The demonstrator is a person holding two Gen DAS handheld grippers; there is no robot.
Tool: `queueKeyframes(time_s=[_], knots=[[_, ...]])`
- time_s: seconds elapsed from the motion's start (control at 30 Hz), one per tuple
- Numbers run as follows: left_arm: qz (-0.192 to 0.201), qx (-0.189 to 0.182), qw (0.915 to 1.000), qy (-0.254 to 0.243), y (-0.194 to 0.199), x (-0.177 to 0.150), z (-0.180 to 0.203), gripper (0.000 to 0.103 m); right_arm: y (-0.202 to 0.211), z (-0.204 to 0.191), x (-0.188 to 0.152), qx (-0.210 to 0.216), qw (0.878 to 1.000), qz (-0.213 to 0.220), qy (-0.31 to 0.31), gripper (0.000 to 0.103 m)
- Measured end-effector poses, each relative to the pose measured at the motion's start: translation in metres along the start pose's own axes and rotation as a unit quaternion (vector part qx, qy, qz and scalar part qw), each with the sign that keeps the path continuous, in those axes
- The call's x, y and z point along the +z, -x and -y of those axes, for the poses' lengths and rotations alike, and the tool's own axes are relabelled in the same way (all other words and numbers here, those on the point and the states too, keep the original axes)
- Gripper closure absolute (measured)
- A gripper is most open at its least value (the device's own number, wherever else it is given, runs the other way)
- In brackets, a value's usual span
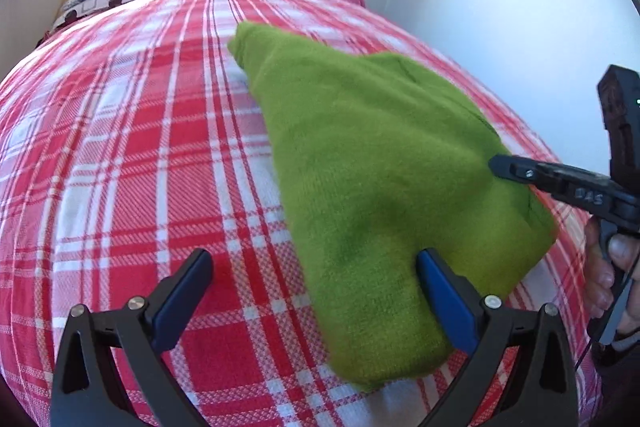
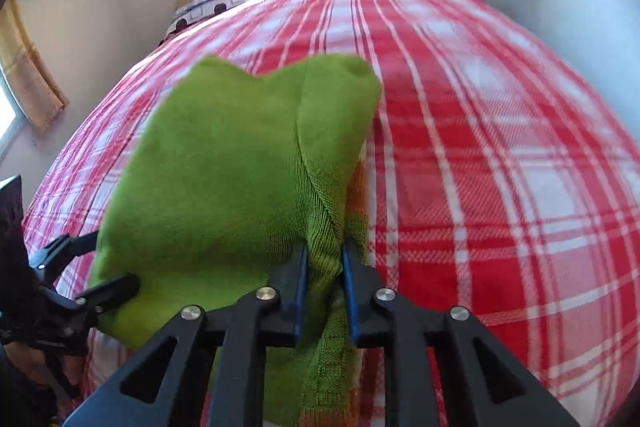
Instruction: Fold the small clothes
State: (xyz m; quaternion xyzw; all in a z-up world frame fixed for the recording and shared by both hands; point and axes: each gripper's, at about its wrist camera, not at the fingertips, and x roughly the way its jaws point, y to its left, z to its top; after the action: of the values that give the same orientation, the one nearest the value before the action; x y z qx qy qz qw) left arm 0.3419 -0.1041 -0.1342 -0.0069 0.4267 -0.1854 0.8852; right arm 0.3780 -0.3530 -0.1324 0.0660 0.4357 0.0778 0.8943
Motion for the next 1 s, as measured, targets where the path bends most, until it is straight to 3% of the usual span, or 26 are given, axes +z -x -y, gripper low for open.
queueKeyframes(time_s=[0.07,0.13,0.2,0.3,0.43,0.67,1.0], knots=[[-0.005,0.005,1.0,-0.006,-0.003,0.001,0.002,0.0,0.004,0.006,0.001,0.013,1.0,0.002,-0.014,0.077],[-0.004,0.004,1.0,-0.004,-0.003,0.002,0.001,0.0,0.014,0.009,0.003,0.005,1.0,0.007,-0.016,0.052],[-0.005,0.002,1.0,0.001,-0.005,0.001,-0.001,0.0,0.029,0.005,0.007,-0.004,0.999,0.038,-0.005,0.052],[-0.006,0.006,1.0,-0.004,-0.006,0.001,0.0,0.0,0.029,0.003,0.019,-0.016,0.999,0.039,0.01,0.051],[-0.006,0.01,0.9998,-0.015,-0.005,0.0,0.006,0.0,0.001,0.038,0.042,0.066,0.996,0.028,-0.058,0.051],[-0.008,0.005,0.9998,-0.016,-0.009,0.001,0.004,0.0,-0.041,0.064,0.066,0.164,0.982,-0.007,-0.097,0.047],[-0.008,-0.009,0.9998,-0.016,-0.014,0.004,0.006,0.0,-0.073,0.068,0.083,0.218,0.968,-0.028,-0.119,0.047]])
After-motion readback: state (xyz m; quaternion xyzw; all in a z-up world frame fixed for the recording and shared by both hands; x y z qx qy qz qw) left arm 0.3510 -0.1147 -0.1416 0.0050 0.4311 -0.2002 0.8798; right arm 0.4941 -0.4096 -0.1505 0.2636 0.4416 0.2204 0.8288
